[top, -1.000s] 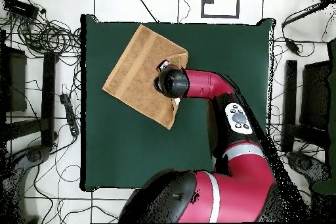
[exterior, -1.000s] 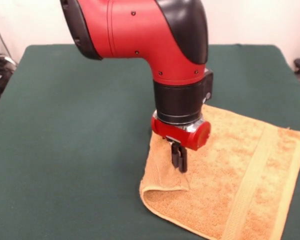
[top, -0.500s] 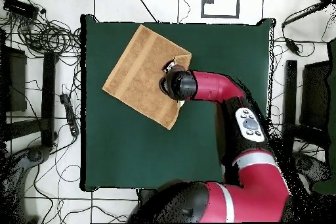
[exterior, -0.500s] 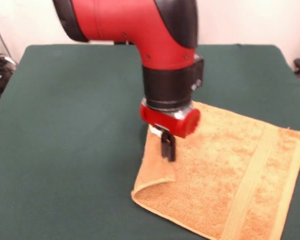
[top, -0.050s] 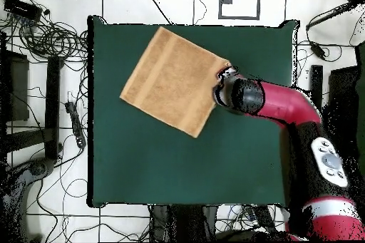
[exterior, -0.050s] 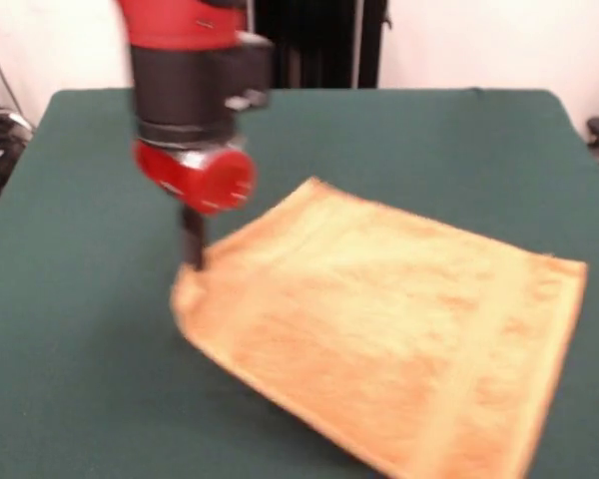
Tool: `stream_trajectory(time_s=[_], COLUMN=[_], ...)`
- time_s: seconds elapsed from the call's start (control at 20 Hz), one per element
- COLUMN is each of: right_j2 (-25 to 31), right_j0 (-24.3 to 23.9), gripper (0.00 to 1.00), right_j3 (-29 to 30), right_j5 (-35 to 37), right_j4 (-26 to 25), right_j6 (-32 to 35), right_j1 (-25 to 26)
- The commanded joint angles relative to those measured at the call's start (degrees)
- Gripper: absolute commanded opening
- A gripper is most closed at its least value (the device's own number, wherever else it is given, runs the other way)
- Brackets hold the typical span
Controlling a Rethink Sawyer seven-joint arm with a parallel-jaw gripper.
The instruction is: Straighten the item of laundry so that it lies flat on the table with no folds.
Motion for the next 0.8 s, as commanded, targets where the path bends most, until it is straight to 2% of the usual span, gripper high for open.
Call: stream_trajectory(time_s=[0.05,0.1,0.15,0.2,0.35,0.45,0.6,0.8], right_j2=[2.7,3.3,4.3,6.7,15.1,16.8,13.8,12.0], right_j0=[-5.7,-7.0,-8.3,-10.5,-18.9,-20.4,-18.3,-16.8], gripper=[0.0,0.0,0.0,1.0,1.0,1.0,1.0,1.0], right_j3=[5.2,4.0,4.3,4.8,6.0,4.3,2.3,1.6], right_j5=[-0.8,-4.9,-6.3,-9.5,-15.7,-17.1,-16.9,-16.2], right_j4=[-9.4,-11.2,-12.2,-15.1,-13.4,-15.5,-16.6,-16.6], right_j6=[-16.0,-15.2,-15.7,-14.6,-13.6,-12.8,-8.0,-6.2], right_j1=[6.2,9.5,10.4,11.4,19.3,22.4,22.5,22.0])
